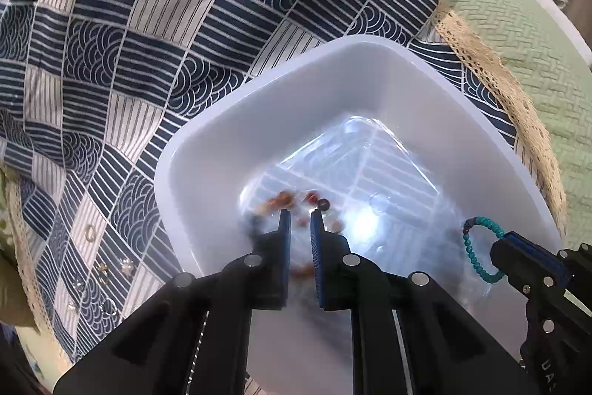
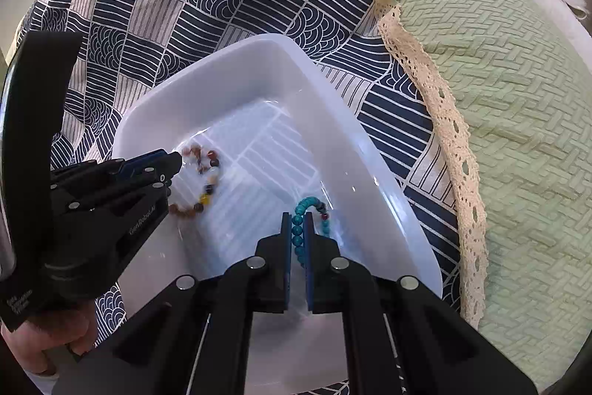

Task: Organize jewelry
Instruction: 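Carry both bracelets into the white tray and open both grippers, then withdraw both open grippers from the tray toward the rings, then grasp the silver chain pendant with the left gripper, then grasp the silver beaded ring with the right gripper while the left holds the pendant, then carry the pendant and beaded ring into the white tray and release both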

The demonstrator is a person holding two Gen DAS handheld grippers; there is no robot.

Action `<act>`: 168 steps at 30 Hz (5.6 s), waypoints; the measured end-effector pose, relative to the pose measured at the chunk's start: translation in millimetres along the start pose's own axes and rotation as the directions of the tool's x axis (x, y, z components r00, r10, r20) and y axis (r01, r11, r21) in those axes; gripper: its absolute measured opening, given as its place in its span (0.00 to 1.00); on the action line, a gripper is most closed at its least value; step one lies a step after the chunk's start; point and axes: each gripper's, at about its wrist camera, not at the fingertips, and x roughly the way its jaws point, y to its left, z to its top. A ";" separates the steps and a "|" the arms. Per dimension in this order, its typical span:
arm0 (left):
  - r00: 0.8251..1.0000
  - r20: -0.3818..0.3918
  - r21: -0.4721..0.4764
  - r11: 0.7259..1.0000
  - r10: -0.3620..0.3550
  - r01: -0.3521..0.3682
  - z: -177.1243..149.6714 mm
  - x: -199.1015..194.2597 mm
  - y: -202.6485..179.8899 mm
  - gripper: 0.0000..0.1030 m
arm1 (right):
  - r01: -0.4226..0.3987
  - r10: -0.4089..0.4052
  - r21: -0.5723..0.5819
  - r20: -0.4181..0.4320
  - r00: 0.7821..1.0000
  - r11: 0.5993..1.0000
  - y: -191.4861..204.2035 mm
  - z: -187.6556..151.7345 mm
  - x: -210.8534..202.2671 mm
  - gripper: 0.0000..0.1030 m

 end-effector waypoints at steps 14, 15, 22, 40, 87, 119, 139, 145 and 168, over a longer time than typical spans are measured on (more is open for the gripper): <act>0.985 0.172 -0.122 0.992 0.017 0.005 -14.8 -84.3 61.8 0.36 | 0.034 -0.039 -0.077 -0.072 0.997 0.996 18.9 -4.7 21.6 0.08; 0.984 0.174 -0.126 0.992 0.020 0.002 -15.0 -86.4 66.2 0.37 | 0.033 -0.038 -0.074 -0.074 0.997 0.997 19.3 -5.0 21.7 0.08; 0.989 0.137 -0.165 0.986 0.055 -0.032 -30.6 -76.3 96.2 0.38 | 0.049 -0.052 -0.075 -0.042 0.998 0.996 27.4 -5.6 14.5 0.57; 0.984 0.024 -0.351 0.923 0.175 -0.156 -133.0 -72.7 227.9 0.70 | -0.069 0.096 -0.198 0.135 0.986 0.978 143.5 -4.2 -38.8 0.75; 0.998 -0.064 -0.483 0.875 0.005 -0.035 -167.1 -66.3 278.0 0.03 | -0.049 0.053 -0.442 -0.005 0.999 0.896 258.9 -57.7 12.4 0.80; 0.999 0.036 -0.539 0.842 0.004 0.016 -167.3 -97.9 302.2 0.04 | -0.149 0.079 -0.450 -0.170 0.982 0.881 310.1 -87.9 88.3 0.24; 0.960 0.276 -0.301 0.945 -0.039 0.125 -105.5 -195.5 194.8 0.04 | 0.021 0.027 -0.241 0.192 0.981 0.970 161.9 -7.2 -59.9 0.24; 0.950 0.276 -0.172 0.965 -0.144 0.197 -68.7 -191.5 114.5 0.04 | 0.091 -0.064 -0.114 0.222 0.973 0.989 97.4 2.5 -70.2 0.24; 0.980 -0.017 -0.082 0.977 -0.201 0.199 -31.0 -18.1 1.3 0.04 | 0.101 -0.101 0.004 0.048 0.994 0.995 21.0 5.6 -3.3 0.24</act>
